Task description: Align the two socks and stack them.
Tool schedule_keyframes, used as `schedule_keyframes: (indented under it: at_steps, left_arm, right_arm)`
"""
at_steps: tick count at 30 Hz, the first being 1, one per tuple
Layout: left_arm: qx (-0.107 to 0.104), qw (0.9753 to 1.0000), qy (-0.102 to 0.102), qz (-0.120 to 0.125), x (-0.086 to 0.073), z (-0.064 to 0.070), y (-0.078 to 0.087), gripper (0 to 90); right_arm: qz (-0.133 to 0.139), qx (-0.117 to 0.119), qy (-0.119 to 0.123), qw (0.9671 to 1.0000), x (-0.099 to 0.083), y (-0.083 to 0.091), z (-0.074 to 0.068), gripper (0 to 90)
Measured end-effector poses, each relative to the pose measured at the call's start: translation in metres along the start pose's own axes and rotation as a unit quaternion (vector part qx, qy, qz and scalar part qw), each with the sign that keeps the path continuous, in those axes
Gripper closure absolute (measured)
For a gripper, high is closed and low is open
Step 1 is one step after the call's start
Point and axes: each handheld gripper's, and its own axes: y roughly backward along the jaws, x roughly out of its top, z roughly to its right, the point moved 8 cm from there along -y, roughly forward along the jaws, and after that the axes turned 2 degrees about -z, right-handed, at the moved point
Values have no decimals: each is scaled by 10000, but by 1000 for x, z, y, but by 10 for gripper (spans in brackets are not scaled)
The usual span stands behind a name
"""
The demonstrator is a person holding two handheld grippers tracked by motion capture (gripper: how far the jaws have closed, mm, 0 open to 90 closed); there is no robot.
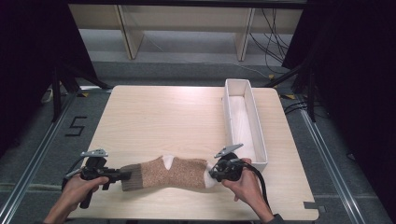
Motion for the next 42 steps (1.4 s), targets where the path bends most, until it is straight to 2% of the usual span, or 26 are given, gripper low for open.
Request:
schedule_keyframes:
  at_steps: [4,6,8,9,10,11,12,13,14,15,16,17,18,20,21,22,25,26,28,29,32,33,38,39,41,42]
  left_arm:
    - [-121,9999,-42,-63,-5,9,-4,696]
    - [-217,9997,-50,-116,-7,11,-5,677]
    - [-118,9998,-111,-142,-7,11,-6,666]
    - [56,9995,-214,-215,-7,12,-6,593]
    - [56,9995,-214,-215,-7,12,-6,552]
    - [182,9993,-235,-210,-6,13,-6,552]
    - [395,9984,-368,-179,-2,14,-1,481]
    - [510,9979,-399,-56,1,14,2,458]
    - [510,9979,-399,-56,1,14,2,459]
    - [512,9977,-444,-11,4,16,5,459]
    - [549,9974,-467,66,7,18,9,462]
    - [553,9969,-531,156,10,20,11,462]
    - [552,9963,-627,216,13,27,12,487]
    - [522,9958,-723,188,12,30,10,508]
    - [514,9957,-753,181,12,34,7,522]
    - [426,9953,-860,135,11,39,1,573]
    - [373,9948,-953,-16,8,40,-4,616]
    - [408,9945,-963,-45,6,40,-9,666]
    - [391,9942,-994,-90,5,39,-10,687]
    - [380,9939,-1027,-137,3,38,-13,759]
    - [423,9925,-1123,-211,1,38,-15,816]
    - [418,9930,-1090,-163,1,39,-16,849]
    - [381,9922,-1184,-117,-3,43,-18,875]
    - [400,9912,-1250,-187,-4,44,-18,882]
    - [381,9904,-1314,-203,-6,48,-17,888]
    - [389,9904,-1318,-170,-6,48,-17,891]
  right_arm:
    - [-6,13,87,10000,-10,6,0,744]
    - [-18,-24,-19,10000,-17,8,2,740]
    - [26,44,-6,10000,-18,7,1,739]
    - [-89,138,-74,9998,-25,8,1,735]
    - [-89,138,-74,9998,-25,8,1,735]
    - [-166,101,-108,9998,-27,7,2,731]
    - [-136,32,-108,9998,-29,6,5,715]
    - [-116,104,-28,9999,-30,5,6,699]
    - [-116,104,-28,9999,-30,5,6,699]
    - [-172,69,-202,9996,-31,6,5,673]
    - [-184,-83,-225,9995,-33,9,8,624]
    - [-184,-83,-225,9995,-33,9,8,624]
    - [-106,-158,-200,9996,-34,11,8,569]
    - [-51,-99,-140,9998,-34,13,7,567]
    - [-64,-139,-222,9996,-36,15,9,556]
    - [7,-84,-218,9997,-39,18,11,538]
    - [41,-96,-239,9997,-42,19,14,527]
    - [65,-25,-360,9993,-45,19,14,525]
    - [91,-30,-316,9995,-45,18,15,524]
    - [125,3,-332,9994,-44,19,13,523]
    - [190,2,-353,9992,-43,16,12,521]
    - [83,62,-419,9991,-43,15,8,516]
    - [98,68,-328,9994,-41,10,8,504]
    - [35,91,-531,9985,-42,10,5,503]
    - [144,50,-319,9994,-41,9,9,499]
    - [119,67,-400,9991,-42,9,8,499]
